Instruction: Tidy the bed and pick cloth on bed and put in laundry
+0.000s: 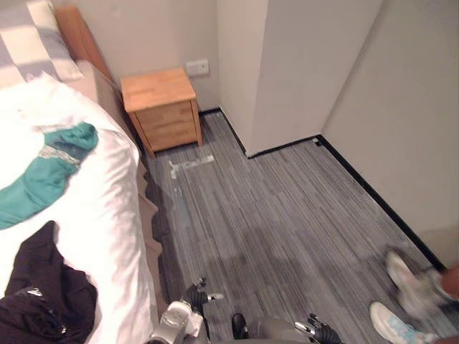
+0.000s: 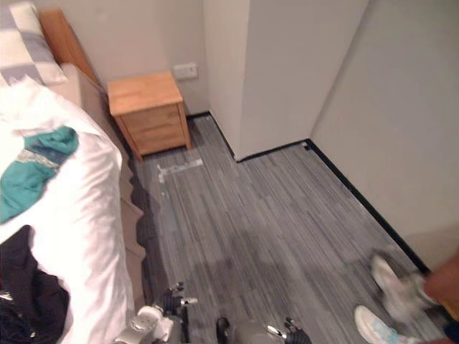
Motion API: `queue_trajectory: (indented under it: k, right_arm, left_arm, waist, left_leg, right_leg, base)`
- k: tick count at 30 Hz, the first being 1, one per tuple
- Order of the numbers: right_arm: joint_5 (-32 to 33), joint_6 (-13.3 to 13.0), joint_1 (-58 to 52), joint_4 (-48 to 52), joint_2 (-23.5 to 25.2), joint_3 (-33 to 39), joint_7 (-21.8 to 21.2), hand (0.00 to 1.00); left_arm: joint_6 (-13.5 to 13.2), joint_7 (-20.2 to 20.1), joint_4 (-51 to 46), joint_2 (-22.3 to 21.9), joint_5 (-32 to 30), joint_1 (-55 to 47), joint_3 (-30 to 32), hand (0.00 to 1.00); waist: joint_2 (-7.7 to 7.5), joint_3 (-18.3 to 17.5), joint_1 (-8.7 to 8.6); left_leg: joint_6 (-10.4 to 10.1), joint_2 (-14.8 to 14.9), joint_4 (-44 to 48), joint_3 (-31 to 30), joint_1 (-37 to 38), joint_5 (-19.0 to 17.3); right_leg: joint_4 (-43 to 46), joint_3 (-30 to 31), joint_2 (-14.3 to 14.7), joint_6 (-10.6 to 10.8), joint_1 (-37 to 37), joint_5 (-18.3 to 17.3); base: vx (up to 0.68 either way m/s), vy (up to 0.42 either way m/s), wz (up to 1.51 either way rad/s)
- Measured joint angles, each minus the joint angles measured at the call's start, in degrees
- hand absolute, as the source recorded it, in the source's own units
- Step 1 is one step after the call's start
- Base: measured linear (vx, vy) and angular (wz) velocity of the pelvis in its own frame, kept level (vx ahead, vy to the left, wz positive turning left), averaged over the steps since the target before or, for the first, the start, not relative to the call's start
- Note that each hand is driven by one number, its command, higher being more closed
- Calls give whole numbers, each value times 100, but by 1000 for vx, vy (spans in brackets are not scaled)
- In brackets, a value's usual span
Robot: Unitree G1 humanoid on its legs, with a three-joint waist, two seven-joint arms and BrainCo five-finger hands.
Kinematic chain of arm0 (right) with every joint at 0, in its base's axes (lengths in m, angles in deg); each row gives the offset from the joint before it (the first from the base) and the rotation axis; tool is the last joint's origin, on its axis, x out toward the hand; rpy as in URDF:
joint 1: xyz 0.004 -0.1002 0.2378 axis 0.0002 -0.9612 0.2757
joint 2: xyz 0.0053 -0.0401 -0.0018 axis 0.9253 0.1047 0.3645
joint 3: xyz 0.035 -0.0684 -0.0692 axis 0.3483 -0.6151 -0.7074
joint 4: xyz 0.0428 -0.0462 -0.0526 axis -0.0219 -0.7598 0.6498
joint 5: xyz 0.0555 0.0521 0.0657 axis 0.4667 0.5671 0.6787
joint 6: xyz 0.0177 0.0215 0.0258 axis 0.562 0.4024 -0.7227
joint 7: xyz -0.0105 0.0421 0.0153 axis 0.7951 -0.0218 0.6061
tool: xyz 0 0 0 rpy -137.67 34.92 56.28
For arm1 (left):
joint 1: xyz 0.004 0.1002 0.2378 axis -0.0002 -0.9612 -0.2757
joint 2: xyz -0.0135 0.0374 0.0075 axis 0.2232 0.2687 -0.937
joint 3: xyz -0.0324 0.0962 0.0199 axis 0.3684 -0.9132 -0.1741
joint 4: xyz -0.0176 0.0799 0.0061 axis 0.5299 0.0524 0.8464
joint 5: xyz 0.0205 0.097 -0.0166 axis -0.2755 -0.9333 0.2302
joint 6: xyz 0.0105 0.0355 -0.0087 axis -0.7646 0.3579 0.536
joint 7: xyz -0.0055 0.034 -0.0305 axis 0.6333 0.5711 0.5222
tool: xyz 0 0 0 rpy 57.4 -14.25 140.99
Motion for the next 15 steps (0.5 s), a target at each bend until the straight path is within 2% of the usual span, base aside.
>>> queue_trajectory:
  k: [1, 2, 3, 4, 5, 6, 7, 9, 10, 11, 12, 13, 14, 15]
  right_arm:
    - [-4, 9, -28, -48, 31, 43, 7, 0]
    - [-26, -2, -134, -139, 77, 64, 23, 0]
    - [-77, -48, 9, -246, 99, 108, 24, 0]
    - [-85, -36, 109, -268, 151, 104, 15, 0]
    - [-108, -59, 119, -271, 165, 87, -3, 0]
    - [-123, -75, 119, -271, 146, 73, -9, 0]
    - [-132, -105, 162, -278, 107, 36, 22, 0]
    - [-131, -102, 206, -276, 99, 36, 51, 0]
    - [-131, -97, 246, -272, 54, 36, 95, 0]
    - [-125, -94, 247, -263, 60, 40, 135, 0]
    - [-122, -104, 274, -232, 104, 72, 182, 0]
    - [-122, -119, 283, -230, 110, 114, 191, 0]
    - [-120, -112, 275, -236, 141, 142, 210, 0]
    - [-122, -90, 280, -218, 12, 136, 211, 0]
  left_arm:
    - [53, -1, 2, 6, 0, -4, -17, 0]
    - [117, 4, -8, 49, -2, -5, -38, 0]
    - [157, 9, 13, 145, -34, -92, -13, 0]
    - [223, 28, 55, 245, -46, -111, 0, 0]
    - [374, 102, 125, 333, -51, -110, 9, 0]
    - [394, 119, 122, 343, -49, -131, 72, 0]
    - [399, 132, 117, 358, -61, -180, 267, 0]
    - [415, 144, 121, 349, -98, -190, 412, 0]
    - [452, 159, 121, 339, -120, -209, 620, 0]
    - [466, 164, 124, 347, -178, -220, 722, 0]
    - [493, 162, 152, 350, -282, -228, 895, 0]
    - [500, 160, 185, 346, -328, -223, 993, 0]
    - [508, 160, 239, 297, -392, -252, 1237, 0]
    - [505, 178, 231, 151, -444, -324, 1521, 0]
  waist:
    - [-45, -37, -14]
    - [-52, -82, 2]
    - [-94, -19, 70]
    - [-197, -5, 1]
    - [-212, 22, -106]
    - [-192, 36, -103]
    - [-107, 75, -58]
    - [-19, 131, -54]
    - [73, 214, -52]
    - [60, 260, -55]
    - [-8, 321, -59]
    - [-50, 372, -56]
    - [-81, 381, -61]
    - [152, 335, -52]
  left_leg:
    - [131, -84, 184, 83, -7, -36]
    - [353, -276, 567, 421, 187, -227]
    - [210, -396, 211, 585, 637, -615]
    - [219, -505, 136, 514, 801, -652]
    - [273, -556, 43, 399, 1067, -672]
    - [278, -558, 10, 362, 1169, -689]
    - [284, -527, -81, 190, 1422, -835]
    - [256, -452, -114, 63, 1521, -910]
    - [173, -318, -239, -89, 1648, -996]
    - [116, -307, -304, -197, 1749, -1047]
    - [-44, -304, -296, -289, 1883, -1167]
    - [-87, -296, -275, -337, 1962, -1276]
    - [-138, -234, -236, -443, 2235, -1583]
    - [-205, 93, -258, -475, 2512, -1819]
  right_leg:
    - [31, -206, -136, 149, 22, -76]
    - [799, -531, -434, 822, -55, -253]
    - [2519, -646, -564, 845, -769, -75]
    - [3121, -630, -690, 836, -1059, -10]
    - [3562, -781, -800, 742, -1274, -184]
    - [3433, -848, -838, 748, -1311, -235]
    - [2235, -1080, -956, 693, -1269, -226]
    - [978, -1138, -945, 648, -1201, 39]
    - [-790, -1086, -919, 740, -1152, 775]
    - [-1430, -951, -979, 904, -1171, 1093]
    - [-1700, -697, -1131, 1057, -1272, 1228]
    - [-1685, -567, -1223, 1084, -1277, 1244]
    - [-1580, -501, -1363, 1074, -1220, 1244]
    - [-1061, -808, -1247, 931, -1279, 1669]
  base:
    - [204, 245, 35]
    - [171, 235, 24]
    - [224, 259, 21]
    - [260, 124, 47]
    - [256, 70, 60]
    - [392, 32, 75]
    - [357, -1, 46]
    - [387, -42, 43]
    - [362, -70, 42]
    - [553, -150, 49]
    - [465, -167, 39]
    - [586, -281, 51]
    - [570, -344, 39]
    - [613, -353, 43]
